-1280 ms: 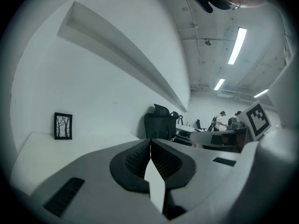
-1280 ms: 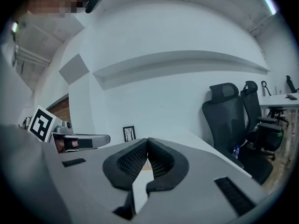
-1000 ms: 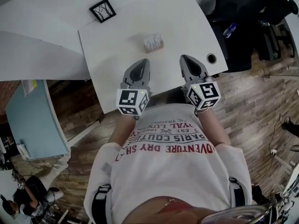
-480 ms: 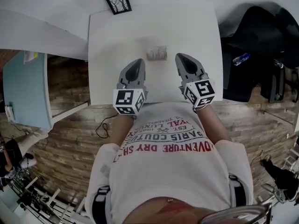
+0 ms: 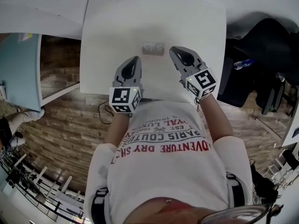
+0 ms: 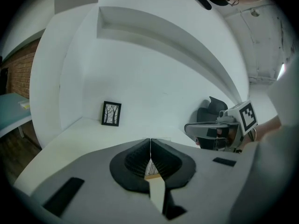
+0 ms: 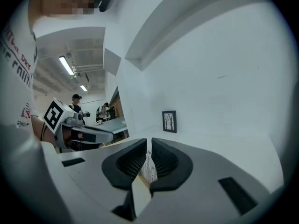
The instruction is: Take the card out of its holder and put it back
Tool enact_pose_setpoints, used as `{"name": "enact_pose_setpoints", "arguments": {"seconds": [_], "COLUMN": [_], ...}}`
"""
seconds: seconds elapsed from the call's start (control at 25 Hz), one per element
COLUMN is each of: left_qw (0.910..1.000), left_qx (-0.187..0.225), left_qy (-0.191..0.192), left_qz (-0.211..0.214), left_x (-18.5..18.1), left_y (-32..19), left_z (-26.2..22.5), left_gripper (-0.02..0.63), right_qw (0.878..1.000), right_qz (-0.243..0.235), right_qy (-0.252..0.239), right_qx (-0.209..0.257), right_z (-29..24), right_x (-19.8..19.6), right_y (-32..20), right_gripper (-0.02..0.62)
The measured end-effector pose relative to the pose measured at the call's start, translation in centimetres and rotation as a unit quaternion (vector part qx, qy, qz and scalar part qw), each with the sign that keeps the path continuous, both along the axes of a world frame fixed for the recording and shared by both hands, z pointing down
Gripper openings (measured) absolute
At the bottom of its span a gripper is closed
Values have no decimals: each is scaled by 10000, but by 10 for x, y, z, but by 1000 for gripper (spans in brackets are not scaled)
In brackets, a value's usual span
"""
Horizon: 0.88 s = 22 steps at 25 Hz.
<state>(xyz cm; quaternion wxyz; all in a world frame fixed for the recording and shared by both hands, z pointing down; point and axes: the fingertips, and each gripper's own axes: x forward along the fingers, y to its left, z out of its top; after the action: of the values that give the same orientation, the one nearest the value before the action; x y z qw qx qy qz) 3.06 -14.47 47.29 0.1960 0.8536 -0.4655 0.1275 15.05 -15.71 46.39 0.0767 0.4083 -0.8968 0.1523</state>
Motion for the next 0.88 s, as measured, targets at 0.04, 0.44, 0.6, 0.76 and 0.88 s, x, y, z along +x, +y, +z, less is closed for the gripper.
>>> {"name": "enact_pose_setpoints", "arguments": {"seconds": [0.04,0.44,0.6,0.76,0.88], "left_qw": [10000,9998,9995,9994,9993], "left_qx": [0,-113,-253,-297,-314], "left_qy": [-39,-139,-172,-199,-201], "left_qz": [-12,0,-19,-16,-21], "left_x": [0,4,0,-1,1], "left_y": [0,-4,-3,-7,-10], "left_z": [2,27,39,41,43], "left_gripper": [25,25,25,25,25], "right_qw": [10000,9865,9741,9619,9562], "right_qz": [-94,-1485,-2073,-2526,-2711], "right_qy": [-23,581,734,798,774], "right_qx": [-22,-370,-529,-677,-787], "right_z": [2,54,72,84,93], "right_x": [-2,-27,-39,-48,-52], "right_y": [-2,-23,-25,-22,-21], "right_gripper": [26,167,167,167,166]}}
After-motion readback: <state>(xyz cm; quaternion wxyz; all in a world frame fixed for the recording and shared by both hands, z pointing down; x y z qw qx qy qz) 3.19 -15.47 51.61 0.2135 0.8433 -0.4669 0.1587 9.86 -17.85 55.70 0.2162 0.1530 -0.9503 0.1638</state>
